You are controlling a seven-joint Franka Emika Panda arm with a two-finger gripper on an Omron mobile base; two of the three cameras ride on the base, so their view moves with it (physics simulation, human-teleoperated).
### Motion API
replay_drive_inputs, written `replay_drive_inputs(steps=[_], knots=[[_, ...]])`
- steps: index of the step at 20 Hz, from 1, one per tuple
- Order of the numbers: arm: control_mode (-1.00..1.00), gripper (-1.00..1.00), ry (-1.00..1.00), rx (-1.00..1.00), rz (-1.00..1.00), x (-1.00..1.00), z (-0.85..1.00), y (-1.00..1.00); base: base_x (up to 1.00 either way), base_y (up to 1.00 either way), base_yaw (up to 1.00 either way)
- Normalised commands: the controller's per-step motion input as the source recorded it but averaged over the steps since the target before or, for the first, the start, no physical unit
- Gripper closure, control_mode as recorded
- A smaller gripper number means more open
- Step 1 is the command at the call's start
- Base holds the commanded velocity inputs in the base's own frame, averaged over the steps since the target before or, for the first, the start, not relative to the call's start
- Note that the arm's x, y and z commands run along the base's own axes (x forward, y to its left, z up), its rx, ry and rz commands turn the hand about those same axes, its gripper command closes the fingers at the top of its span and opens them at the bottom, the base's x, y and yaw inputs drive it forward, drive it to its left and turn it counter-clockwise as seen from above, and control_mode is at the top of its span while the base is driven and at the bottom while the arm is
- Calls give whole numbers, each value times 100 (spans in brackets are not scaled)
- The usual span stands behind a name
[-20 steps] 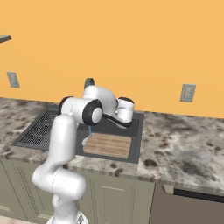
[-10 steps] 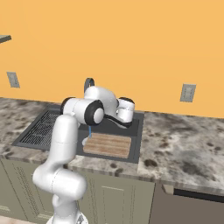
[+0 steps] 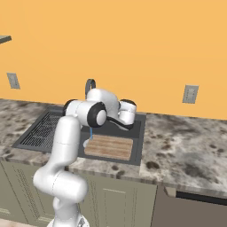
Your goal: Turn on the sink faucet with hot water and rinse the cutting board for ten seconds, then turn off the faucet. Push the cutting board to reach the water if necessary.
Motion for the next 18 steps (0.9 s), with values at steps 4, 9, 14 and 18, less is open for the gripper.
replay_drive_inputs(steps=[4,9,14,18], knots=[[-100,-100,-1,0,0,5,-5,0,0,0,0],[-100,-100,-1,0,0,4,-9,0,0,0,0],[-100,-100,-1,0,0,5,-15,0,0,0,0],[-100,-100,-2,0,0,3,-17,0,0,0,0]])
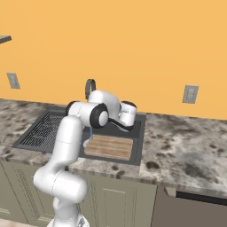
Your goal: Turn on the sink faucet with hot water and rinse the cutting board for ten seconds, then turn off the faucet. Push the cutting board to reach the water if necessary.
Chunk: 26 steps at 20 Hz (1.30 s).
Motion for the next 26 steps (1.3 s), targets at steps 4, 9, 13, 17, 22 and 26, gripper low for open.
replay_drive_inputs(steps=[4,9,13,17,22,26], knots=[[-100,-100,0,0,0,0,-9,0,0,0,0],[-100,-100,0,0,0,1,-4,3,0,0,0],[-100,-100,0,0,0,3,0,6,0,0,0],[-100,-100,0,0,0,7,0,8,0,0,0],[-100,-100,0,0,0,11,0,6,0,0,0],[-100,-100,0,0,0,11,-1,4,0,0,0]])
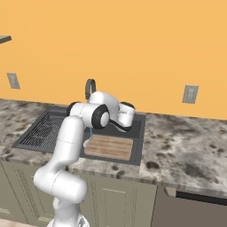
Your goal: Turn on the sink faucet with hot water and rinse the cutting board for ten seconds, then turn off the faucet. Push the cutting board to reach the water if necessary.
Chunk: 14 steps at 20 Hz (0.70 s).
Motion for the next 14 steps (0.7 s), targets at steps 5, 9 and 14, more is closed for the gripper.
replay_drive_inputs(steps=[5,9,14], knots=[[-100,-100,0,0,0,3,-3,1,0,0,0],[-100,-100,0,0,0,0,0,0,0,0,0],[-100,-100,0,0,0,0,-1,2,0,0,0]])
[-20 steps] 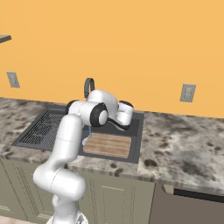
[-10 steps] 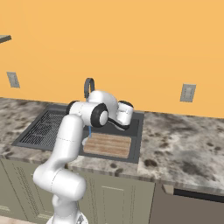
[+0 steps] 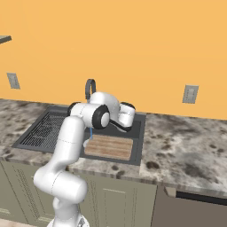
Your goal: Turn on the sink faucet with hot water and rinse the cutting board for ten seconds, then turn off the faucet. Push the cutting board to reach the water if necessary.
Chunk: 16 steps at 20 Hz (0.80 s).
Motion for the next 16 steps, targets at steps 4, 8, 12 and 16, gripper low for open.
replay_drive_inputs(steps=[4,8,12,16], knots=[[-100,-100,0,0,0,0,-3,13,0,0,0],[-100,-100,0,0,0,0,-2,19,0,0,0],[-100,-100,0,0,0,0,0,21,0,0,0],[-100,-100,0,0,0,0,-1,21,0,0,0]])
